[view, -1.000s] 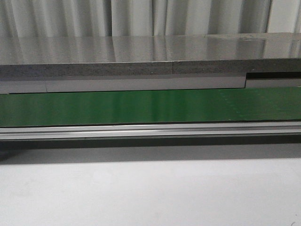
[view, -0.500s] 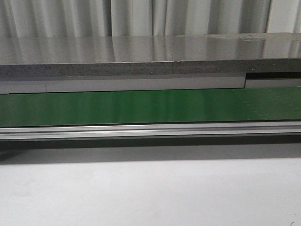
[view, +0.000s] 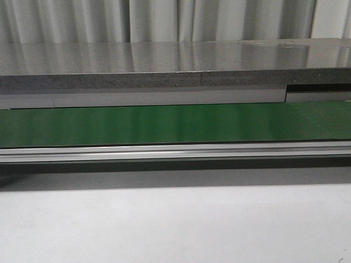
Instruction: Move button from left to right
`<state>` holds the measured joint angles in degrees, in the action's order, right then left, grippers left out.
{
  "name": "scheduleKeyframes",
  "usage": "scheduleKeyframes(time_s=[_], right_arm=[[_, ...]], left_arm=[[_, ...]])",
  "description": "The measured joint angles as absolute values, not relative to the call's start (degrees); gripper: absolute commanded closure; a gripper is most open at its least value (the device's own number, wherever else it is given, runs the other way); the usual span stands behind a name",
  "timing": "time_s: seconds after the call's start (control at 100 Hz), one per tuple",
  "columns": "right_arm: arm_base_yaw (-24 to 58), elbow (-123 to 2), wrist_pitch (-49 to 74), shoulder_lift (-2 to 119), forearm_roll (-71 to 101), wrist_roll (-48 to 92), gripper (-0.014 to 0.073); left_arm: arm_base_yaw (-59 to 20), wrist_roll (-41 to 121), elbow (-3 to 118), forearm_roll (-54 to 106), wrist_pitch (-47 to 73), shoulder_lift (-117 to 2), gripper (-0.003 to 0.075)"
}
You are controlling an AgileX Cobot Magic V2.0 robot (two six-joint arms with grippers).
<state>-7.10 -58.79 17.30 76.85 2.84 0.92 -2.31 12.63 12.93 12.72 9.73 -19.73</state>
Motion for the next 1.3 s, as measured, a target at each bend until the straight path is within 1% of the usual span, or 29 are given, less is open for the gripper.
scheduleKeyframes(time_s=[0.16, 0.34, 0.58, 0.86, 1.06, 1.11, 1.18, 1.25, 1.3], right_arm=[[-3.77, -48.52, 10.23, 68.32, 2.87, 0.92, 0.0084], [-1.79, -36.95, 4.06, 58.29, 2.96, 0.92, 0.0084], [0.34, -24.81, 1.68, 42.35, 2.96, 0.92, 0.0084], [1.52, -19.74, 2.25, 26.04, 2.96, 0.92, 0.0084], [1.52, -19.53, 6.54, 22.84, 2.96, 0.82, 0.0088], [1.52, -19.53, 7.58, 22.7, 2.96, 0.82, 0.0111], [1.52, -19.48, 8.13, 22.7, 2.96, 0.82, 0.0193], [1.52, -19.39, 8.12, 22.7, 2.96, 0.82, 0.0319], [1.52, -19.39, 8.2, 22.7, 2.96, 0.82, 0.0431]], left_arm=[[-2.31, 12.63, 12.93, 12.72, 9.73, -19.73, 0.0741], [-2.31, 12.63, 12.93, 12.72, 9.73, -19.73, 0.0741], [-2.31, 12.63, 12.93, 12.72, 9.73, -19.73, 0.0741], [-2.31, 12.63, 12.93, 12.72, 9.73, -19.73, 0.0741], [-2.31, 12.63, 12.93, 12.72, 9.73, -19.73, 0.0741], [-2.31, 12.63, 12.93, 12.72, 9.73, -19.73, 0.0741], [-2.31, 12.63, 12.93, 12.72, 9.73, -19.73, 0.0741], [-2.31, 12.63, 12.93, 12.72, 9.73, -19.73, 0.0741], [-2.31, 12.63, 12.93, 12.72, 9.73, -19.73, 0.0741]])
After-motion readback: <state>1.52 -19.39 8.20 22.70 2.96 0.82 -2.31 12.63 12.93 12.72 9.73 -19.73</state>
